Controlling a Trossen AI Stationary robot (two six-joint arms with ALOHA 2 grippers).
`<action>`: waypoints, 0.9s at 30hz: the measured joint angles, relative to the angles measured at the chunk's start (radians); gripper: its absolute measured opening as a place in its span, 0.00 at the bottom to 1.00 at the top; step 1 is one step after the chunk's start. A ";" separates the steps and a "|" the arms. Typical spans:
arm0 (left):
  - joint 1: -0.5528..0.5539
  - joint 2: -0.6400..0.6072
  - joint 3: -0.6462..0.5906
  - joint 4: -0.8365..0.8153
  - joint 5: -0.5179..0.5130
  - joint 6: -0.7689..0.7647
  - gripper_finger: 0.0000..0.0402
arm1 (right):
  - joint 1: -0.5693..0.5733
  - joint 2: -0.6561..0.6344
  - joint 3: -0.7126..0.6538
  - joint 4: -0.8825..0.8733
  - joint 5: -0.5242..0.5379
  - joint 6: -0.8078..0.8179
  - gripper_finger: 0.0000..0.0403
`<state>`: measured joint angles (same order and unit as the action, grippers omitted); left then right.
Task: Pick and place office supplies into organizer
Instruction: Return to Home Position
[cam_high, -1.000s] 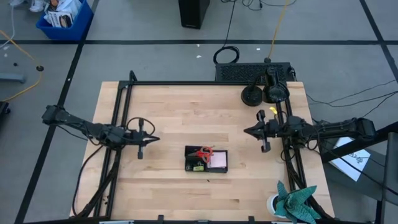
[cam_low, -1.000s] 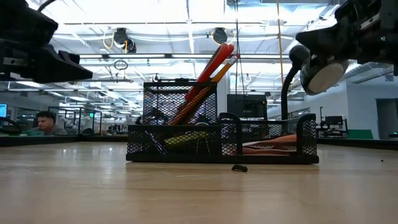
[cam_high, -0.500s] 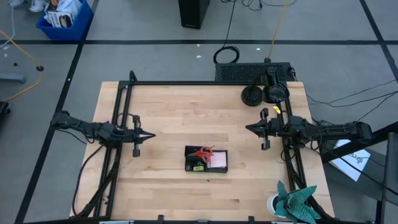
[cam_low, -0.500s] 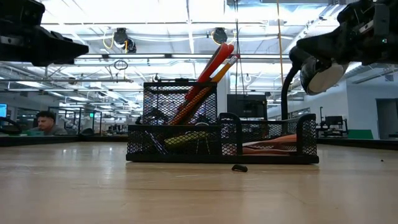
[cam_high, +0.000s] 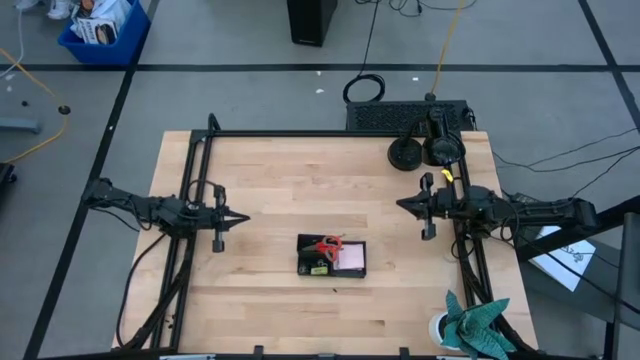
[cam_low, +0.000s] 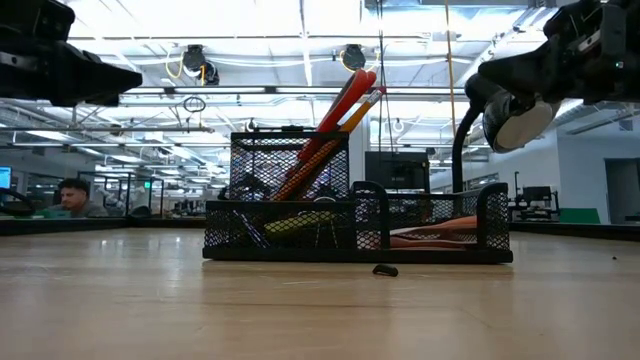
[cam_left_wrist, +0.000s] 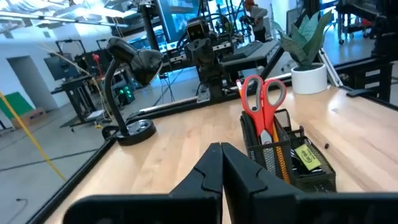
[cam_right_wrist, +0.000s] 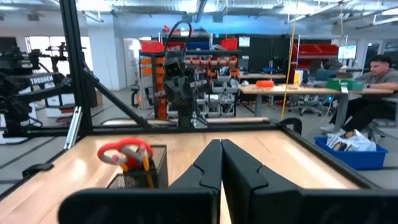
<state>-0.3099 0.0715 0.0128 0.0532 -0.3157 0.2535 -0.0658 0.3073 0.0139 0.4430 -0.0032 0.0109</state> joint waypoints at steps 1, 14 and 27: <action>0.000 0.000 0.000 0.000 0.000 -0.011 0.01 | 0.000 0.000 0.000 -0.010 0.000 0.001 0.00; 0.000 0.065 0.000 -0.001 -0.003 -0.106 0.04 | 0.002 0.001 0.000 0.010 0.001 0.046 0.00; 0.000 0.094 -0.001 0.002 -0.004 -0.153 0.06 | 0.002 0.001 0.000 0.045 0.003 0.056 0.00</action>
<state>-0.3099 0.1658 0.0120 0.0550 -0.3195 0.1008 -0.0639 0.3084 0.0139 0.4881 -0.0006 0.0669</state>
